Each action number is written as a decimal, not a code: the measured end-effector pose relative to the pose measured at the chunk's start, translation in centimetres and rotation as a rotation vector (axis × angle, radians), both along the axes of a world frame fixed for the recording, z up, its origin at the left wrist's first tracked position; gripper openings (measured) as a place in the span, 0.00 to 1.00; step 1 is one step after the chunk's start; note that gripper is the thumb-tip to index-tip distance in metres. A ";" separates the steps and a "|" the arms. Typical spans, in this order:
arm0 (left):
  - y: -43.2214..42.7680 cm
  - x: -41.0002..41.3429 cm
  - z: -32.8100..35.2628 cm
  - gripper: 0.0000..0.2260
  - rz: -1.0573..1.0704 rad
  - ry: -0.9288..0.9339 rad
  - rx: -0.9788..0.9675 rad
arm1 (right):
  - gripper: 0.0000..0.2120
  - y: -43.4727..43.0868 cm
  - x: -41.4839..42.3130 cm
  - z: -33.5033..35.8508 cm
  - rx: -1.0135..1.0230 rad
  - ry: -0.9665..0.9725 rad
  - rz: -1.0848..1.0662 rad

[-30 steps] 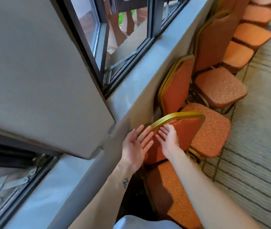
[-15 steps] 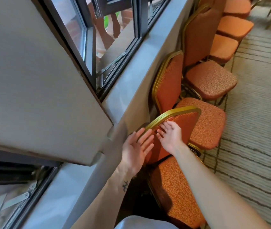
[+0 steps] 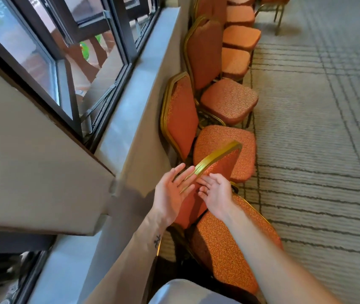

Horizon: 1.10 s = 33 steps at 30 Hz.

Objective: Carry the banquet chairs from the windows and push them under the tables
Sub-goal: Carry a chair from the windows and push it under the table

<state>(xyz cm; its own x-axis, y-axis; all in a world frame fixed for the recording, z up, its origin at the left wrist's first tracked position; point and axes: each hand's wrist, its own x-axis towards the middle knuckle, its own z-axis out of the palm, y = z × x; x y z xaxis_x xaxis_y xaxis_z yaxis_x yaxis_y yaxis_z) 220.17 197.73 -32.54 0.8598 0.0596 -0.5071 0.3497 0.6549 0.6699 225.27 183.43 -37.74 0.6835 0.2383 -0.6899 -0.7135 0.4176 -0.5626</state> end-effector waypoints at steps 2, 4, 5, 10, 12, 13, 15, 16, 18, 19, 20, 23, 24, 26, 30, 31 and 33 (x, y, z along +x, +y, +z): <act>-1.5 0.1 0.2 0.19 -0.061 -0.018 0.083 | 0.20 -1.2 -0.9 0.9 0.010 0.008 -0.034; -3.3 -0.1 0.4 0.18 -0.131 -0.039 0.222 | 0.19 -2.8 -1.9 1.7 0.001 -0.005 -0.047; -4.1 -0.3 0.5 0.17 -0.163 -0.054 0.290 | 0.19 -3.7 -2.5 2.1 -0.002 -0.020 -0.050; -7.8 -1.5 1.7 0.13 -0.288 -0.099 0.464 | 0.22 -8.8 -5.8 2.4 -0.052 -0.091 -0.063; -9.5 -2.3 2.4 0.12 -0.347 -0.142 0.554 | 0.23 -10.5 -7.6 2.4 -0.044 -0.108 -0.097; -10.7 -2.6 2.9 0.12 -0.389 -0.178 0.599 | 0.22 -11.6 -8.6 2.7 -0.035 -0.119 -0.122; -12.7 -3.2 3.7 0.12 -0.459 -0.254 0.673 | 0.19 -13.2 -10.5 3.3 -0.020 -0.143 -0.154; -13.8 -3.5 4.0 0.12 -0.494 -0.294 0.697 | 0.17 -14.1 -11.3 3.4 -0.014 -0.153 -0.167; -15.7 -3.9 4.2 0.12 -0.569 -0.371 0.718 | 0.13 -15.9 -12.7 3.7 -0.014 -0.178 -0.181; -16.7 -4.1 4.1 0.12 -0.612 -0.428 0.754 | 0.12 -16.7 -13.3 3.7 -0.018 -0.198 -0.186; -17.4 -4.3 3.9 0.14 -0.654 -0.491 0.802 | 0.11 -17.4 -13.9 3.7 -0.024 -0.218 -0.182; -19.6 -4.7 3.3 0.18 -0.781 -0.604 0.876 | 0.10 -18.7 -15.6 3.9 -0.055 -0.226 -0.198; -20.3 -4.9 3.4 0.18 -0.819 -0.640 0.884 | 0.10 -19.1 -16.1 4.0 -0.062 -0.221 -0.224; -21.5 -4.6 3.7 0.22 -0.910 -0.737 0.923 | 0.10 -20.1 -16.9 4.1 -0.083 -0.224 -0.273; -24.3 -2.5 3.0 0.22 -1.140 -1.014 1.136 | 0.10 -23.2 -18.4 4.5 -0.131 -0.233 -0.271; -25.0 -2.2 2.7 0.24 -1.152 -1.098 1.192 | 0.10 -23.8 -18.8 4.7 -0.139 -0.229 -0.280; -26.6 -2.0 2.5 0.23 -1.167 -1.231 1.250 | 0.12 -24.7 -19.6 5.0 -0.164 -0.207 -0.328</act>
<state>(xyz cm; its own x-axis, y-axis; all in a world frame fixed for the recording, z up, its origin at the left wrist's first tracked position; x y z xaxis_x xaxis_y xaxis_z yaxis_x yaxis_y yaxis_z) 218.22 171.11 -30.00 0.5211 -0.8489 0.0884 -0.6933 -0.3606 0.6239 205.71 158.73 -32.77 0.8330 -0.1163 -0.5408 -0.4226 0.4969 -0.7579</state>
